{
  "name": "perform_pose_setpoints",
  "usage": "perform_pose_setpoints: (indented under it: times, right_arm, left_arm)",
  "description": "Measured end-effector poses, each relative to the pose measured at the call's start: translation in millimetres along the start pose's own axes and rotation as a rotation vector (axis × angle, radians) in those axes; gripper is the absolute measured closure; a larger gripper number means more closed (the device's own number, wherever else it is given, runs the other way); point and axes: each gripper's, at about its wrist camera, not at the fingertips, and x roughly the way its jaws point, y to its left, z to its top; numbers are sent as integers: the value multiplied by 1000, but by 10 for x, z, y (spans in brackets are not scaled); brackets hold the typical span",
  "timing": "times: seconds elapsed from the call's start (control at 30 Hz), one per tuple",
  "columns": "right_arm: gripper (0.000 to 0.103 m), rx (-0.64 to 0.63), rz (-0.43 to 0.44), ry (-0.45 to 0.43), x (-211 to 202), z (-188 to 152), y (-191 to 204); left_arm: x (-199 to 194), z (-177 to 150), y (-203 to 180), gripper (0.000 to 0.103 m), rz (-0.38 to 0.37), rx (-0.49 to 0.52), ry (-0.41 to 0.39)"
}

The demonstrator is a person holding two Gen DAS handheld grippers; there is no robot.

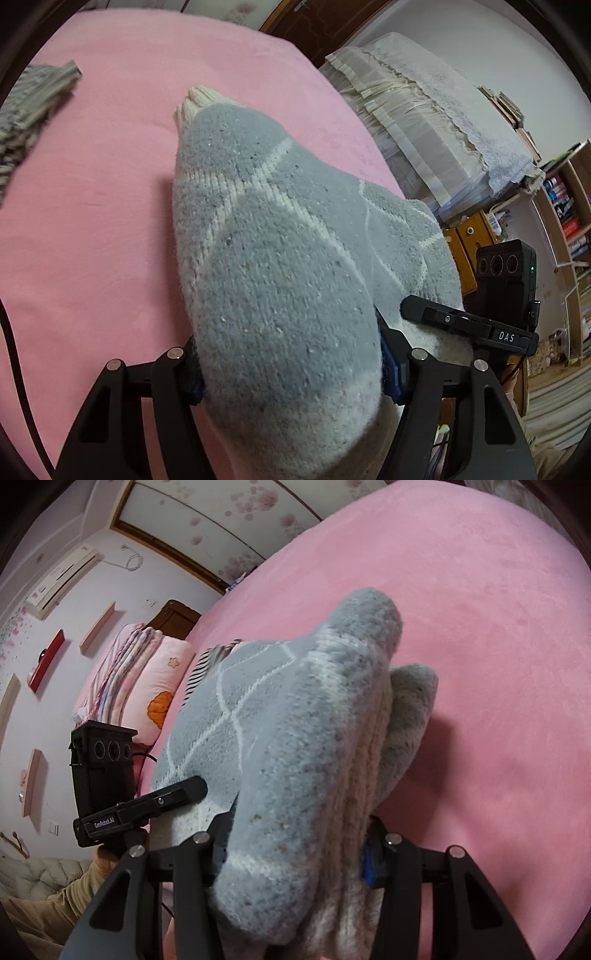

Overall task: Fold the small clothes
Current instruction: 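Grasp the folded sweater with both grippers and lift it, then carry the sweater onto the striped garment and open both grippers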

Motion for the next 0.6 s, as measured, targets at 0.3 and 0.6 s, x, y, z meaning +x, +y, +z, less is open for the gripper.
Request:
perform_pose_setpoints:
  times: [0.3, 0.6]
  right_arm:
    - [54, -47, 65, -12, 102, -101, 1021]
    - [54, -108, 162, -41, 1046, 587, 2259]
  left_arm:
    - [-1294, 28, 186, 34, 95, 23, -40]
    - [-2526, 867, 1229, 32, 178, 23, -105]
